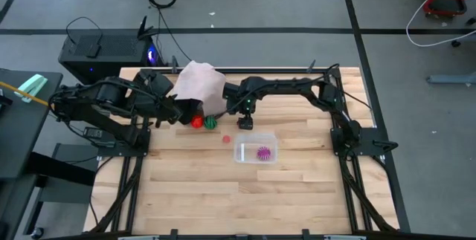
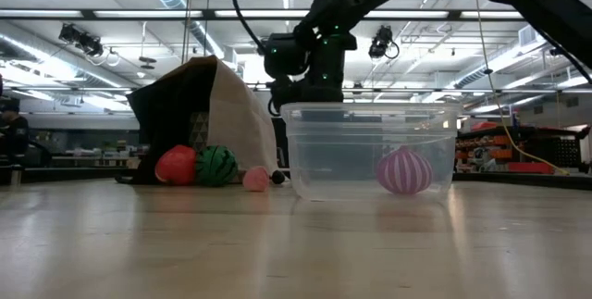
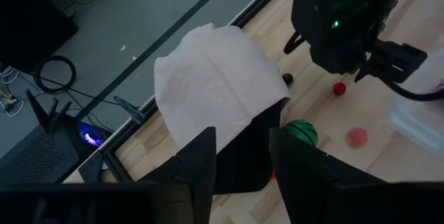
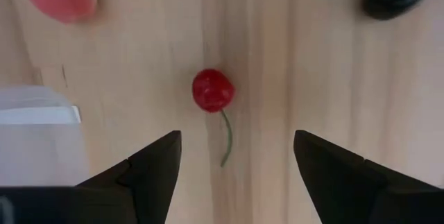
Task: Pick and placing Produce into tupperware
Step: Put the cherry into the transparent bin
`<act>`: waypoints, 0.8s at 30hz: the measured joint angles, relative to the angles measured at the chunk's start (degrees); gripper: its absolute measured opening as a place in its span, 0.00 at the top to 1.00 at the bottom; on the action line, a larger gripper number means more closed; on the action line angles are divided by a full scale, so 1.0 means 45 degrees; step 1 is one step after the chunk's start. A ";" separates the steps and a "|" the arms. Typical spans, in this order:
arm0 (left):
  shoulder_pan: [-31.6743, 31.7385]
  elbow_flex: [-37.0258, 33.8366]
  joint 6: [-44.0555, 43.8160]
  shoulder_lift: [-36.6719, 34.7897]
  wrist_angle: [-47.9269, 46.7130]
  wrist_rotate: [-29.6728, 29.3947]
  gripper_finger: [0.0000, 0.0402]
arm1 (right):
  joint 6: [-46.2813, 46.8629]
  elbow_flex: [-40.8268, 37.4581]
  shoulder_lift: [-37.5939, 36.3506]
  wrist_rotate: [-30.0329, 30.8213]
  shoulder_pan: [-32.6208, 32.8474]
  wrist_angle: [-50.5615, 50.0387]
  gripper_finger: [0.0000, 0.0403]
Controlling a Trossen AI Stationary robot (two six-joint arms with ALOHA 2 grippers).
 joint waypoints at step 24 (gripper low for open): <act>0.0003 0.0000 -0.0001 0.0000 -0.0005 0.0000 0.63 | -0.0061 -0.1130 0.0006 0.0016 0.0024 0.0283 0.33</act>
